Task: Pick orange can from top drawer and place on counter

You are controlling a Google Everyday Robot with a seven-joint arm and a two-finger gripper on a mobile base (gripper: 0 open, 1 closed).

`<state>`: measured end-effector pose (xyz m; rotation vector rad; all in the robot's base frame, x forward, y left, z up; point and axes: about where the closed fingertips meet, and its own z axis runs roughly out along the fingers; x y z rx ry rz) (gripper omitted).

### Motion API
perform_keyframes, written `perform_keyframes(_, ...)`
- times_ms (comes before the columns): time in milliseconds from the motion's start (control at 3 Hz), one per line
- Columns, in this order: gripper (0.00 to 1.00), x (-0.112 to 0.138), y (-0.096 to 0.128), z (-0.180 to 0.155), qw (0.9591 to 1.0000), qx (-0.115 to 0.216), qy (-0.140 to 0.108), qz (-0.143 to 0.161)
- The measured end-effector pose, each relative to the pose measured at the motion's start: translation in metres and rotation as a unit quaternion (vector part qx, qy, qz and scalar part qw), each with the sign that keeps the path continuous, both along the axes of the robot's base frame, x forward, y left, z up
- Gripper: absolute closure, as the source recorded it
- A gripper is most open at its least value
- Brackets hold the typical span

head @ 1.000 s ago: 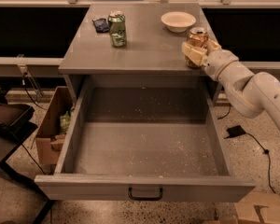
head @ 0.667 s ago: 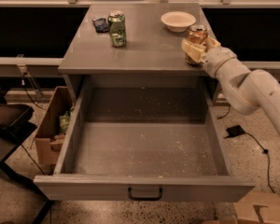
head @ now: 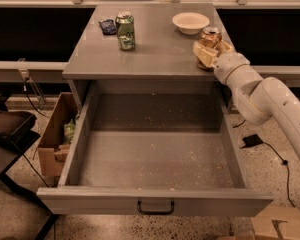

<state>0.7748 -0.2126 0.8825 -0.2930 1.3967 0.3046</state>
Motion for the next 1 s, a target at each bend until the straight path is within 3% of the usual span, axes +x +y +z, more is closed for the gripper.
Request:
perform_keyframes(333, 0.47, 0.0000, 0.0000, 0.0000, 1.0000, 0.000, 0.000, 0.000)
perform_keyframes(1000, 0.01, 0.0000, 0.0001, 0.0000, 1.0000, 0.000, 0.000, 0.000)
